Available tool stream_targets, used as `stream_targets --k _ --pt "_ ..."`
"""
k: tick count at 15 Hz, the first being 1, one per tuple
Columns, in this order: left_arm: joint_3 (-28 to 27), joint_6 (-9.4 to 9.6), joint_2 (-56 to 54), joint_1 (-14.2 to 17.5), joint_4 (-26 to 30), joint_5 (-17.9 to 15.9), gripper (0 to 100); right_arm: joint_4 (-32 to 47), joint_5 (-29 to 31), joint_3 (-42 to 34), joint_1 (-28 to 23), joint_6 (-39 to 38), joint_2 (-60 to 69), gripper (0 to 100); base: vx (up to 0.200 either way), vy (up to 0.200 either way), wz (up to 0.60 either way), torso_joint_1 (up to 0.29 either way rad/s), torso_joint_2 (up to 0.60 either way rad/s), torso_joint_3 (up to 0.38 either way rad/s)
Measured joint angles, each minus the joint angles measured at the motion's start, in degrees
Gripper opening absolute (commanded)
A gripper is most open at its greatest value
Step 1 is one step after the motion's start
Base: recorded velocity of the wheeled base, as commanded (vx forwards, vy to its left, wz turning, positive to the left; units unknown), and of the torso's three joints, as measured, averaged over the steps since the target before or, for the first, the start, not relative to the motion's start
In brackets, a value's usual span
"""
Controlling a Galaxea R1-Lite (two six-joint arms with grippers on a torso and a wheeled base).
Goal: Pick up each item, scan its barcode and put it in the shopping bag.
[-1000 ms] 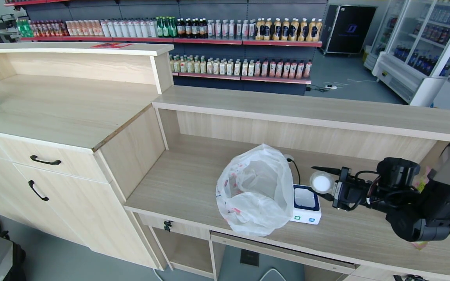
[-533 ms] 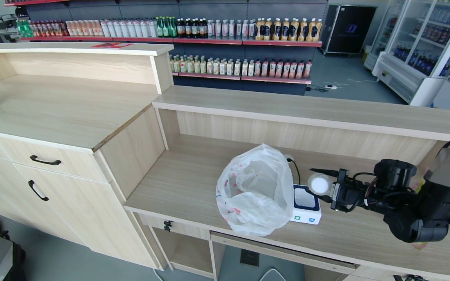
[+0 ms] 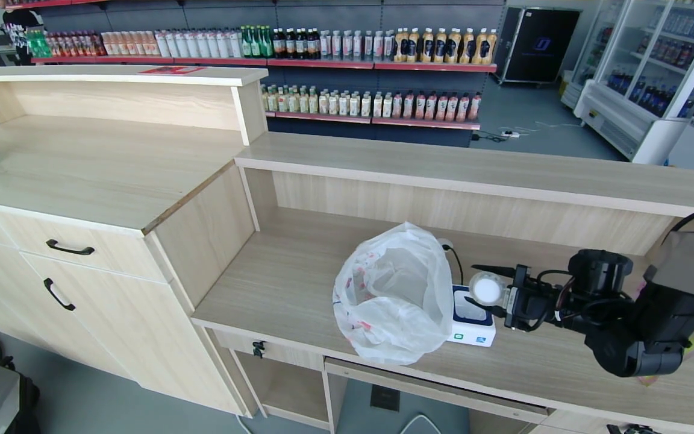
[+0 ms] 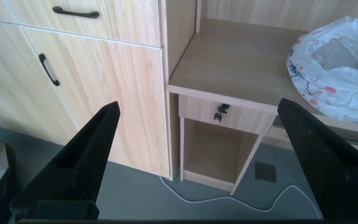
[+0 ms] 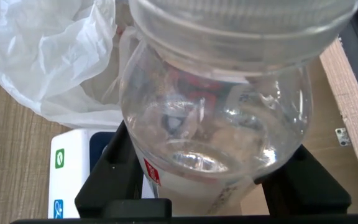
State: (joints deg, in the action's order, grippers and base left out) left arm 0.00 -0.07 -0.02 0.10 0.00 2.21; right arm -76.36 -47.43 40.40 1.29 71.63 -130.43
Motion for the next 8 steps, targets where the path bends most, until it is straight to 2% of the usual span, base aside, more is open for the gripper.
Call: stream_targets --k 8 --pt "0.0 -0.02 0.0 0.0 0.0 0.0 100 0.0 0.0 1.7 1.3 -0.5 -1.8 0 0.000 0.000 0.00 0.000 0.00 0.000"
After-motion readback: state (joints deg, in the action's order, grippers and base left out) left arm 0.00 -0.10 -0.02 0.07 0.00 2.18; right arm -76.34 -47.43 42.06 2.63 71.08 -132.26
